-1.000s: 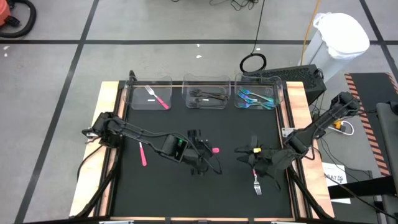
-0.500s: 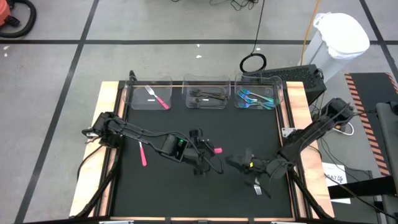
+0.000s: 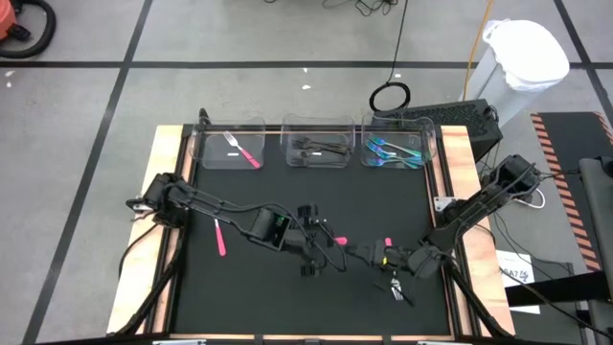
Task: Sort silverware by color (type)
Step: Put the pink fork into the left transparent bin
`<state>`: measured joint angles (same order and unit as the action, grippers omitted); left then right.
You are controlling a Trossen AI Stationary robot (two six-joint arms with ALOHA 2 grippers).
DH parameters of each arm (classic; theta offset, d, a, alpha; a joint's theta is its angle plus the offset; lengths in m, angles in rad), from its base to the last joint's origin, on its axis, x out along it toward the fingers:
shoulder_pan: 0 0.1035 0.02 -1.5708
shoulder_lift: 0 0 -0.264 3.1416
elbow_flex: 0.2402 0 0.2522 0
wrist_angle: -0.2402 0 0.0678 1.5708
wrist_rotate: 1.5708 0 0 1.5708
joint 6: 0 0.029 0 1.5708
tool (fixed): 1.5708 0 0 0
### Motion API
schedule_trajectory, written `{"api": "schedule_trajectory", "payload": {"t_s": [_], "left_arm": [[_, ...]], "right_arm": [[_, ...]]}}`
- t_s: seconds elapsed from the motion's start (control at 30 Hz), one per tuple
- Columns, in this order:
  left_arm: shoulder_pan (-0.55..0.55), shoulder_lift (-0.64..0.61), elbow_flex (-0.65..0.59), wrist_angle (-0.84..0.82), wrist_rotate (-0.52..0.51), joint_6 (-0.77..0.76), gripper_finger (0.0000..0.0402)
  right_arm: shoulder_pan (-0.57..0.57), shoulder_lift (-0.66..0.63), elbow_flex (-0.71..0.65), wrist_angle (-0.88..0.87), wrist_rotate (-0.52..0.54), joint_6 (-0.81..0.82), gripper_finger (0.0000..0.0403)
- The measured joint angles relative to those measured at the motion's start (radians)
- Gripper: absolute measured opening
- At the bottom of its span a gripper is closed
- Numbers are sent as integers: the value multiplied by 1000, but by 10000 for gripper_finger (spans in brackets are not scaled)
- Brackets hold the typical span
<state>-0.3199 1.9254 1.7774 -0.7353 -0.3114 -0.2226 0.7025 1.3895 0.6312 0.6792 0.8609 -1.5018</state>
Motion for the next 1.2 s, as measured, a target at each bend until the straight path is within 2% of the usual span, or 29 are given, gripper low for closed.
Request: {"api": "schedule_trajectory", "payload": {"t_s": [0.2, 0.4, 0.7, 0.87, 1.2], "left_arm": [[7, 36, -3, -3, 75, 19, 65], [10, 43, -3, -2, 80, 46, 65], [13, 43, -3, 9, 80, 47, 66], [14, 43, -3, 23, 96, 47, 66], [17, 43, -2, 21, 101, 47, 66]], "right_arm": [[-5, -1, 0, 35, -52, -29, 171], [-9, 0, 0, -73, -53, -1, 171], [-10, 0, 0, -79, -54, 14, 168], [-34, 0, 0, -99, -99, 59, 143], [-47, 0, 0, -99, -107, 76, 84]]}}
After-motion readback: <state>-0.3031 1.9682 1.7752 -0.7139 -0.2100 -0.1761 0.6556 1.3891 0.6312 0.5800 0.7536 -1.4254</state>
